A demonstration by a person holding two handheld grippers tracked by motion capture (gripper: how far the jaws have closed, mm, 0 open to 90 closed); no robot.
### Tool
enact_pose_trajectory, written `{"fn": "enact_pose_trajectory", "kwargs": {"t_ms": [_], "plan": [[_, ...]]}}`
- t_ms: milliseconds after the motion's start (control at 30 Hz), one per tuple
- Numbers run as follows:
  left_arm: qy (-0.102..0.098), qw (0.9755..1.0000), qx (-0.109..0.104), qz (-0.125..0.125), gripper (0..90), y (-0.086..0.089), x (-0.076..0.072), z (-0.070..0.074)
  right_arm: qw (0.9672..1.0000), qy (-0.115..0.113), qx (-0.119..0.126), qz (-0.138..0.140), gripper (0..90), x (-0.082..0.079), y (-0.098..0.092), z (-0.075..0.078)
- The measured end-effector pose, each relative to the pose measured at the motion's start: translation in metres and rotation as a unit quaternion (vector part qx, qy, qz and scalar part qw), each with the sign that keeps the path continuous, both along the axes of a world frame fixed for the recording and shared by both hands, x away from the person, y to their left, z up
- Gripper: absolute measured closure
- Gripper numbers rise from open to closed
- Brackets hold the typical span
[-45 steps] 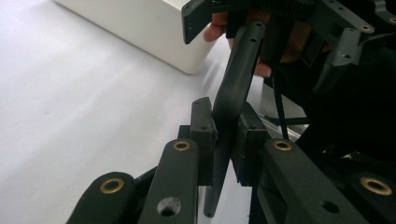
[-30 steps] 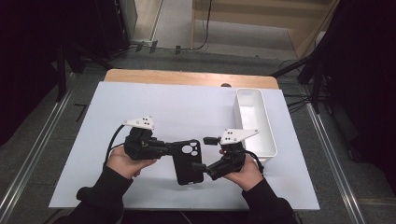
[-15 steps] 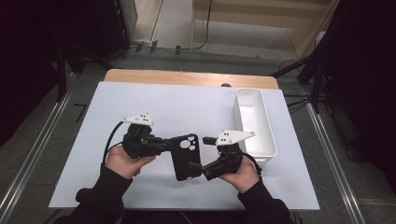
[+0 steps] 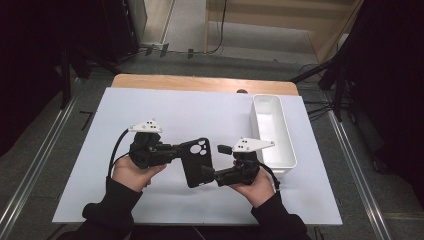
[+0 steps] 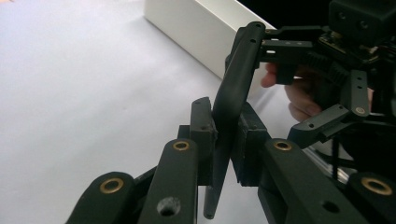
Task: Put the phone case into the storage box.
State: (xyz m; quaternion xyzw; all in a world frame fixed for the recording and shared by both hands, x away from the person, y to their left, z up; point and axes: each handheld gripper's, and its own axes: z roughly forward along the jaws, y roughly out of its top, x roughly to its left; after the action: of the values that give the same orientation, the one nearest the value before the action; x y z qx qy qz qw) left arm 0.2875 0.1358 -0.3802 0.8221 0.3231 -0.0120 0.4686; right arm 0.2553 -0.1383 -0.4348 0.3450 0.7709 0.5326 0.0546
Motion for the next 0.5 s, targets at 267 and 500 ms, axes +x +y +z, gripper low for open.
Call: {"fn": "enact_pose_trajectory", "kwargs": {"t_ms": [267, 500], "plan": [[-0.024, 0.9990, 0.008, 0.035, 80.4, -0.008, -0.009, 0.001, 0.9995, -0.003, 0.006, -0.032, 6.6, -0.001, 0.002, 0.001], [-0.022, 0.9980, 0.004, 0.059, 80.4, -0.014, -0.013, 0.000, 0.9982, -0.011, 0.008, -0.058, 6.6, -0.003, 0.005, 0.003]]}}
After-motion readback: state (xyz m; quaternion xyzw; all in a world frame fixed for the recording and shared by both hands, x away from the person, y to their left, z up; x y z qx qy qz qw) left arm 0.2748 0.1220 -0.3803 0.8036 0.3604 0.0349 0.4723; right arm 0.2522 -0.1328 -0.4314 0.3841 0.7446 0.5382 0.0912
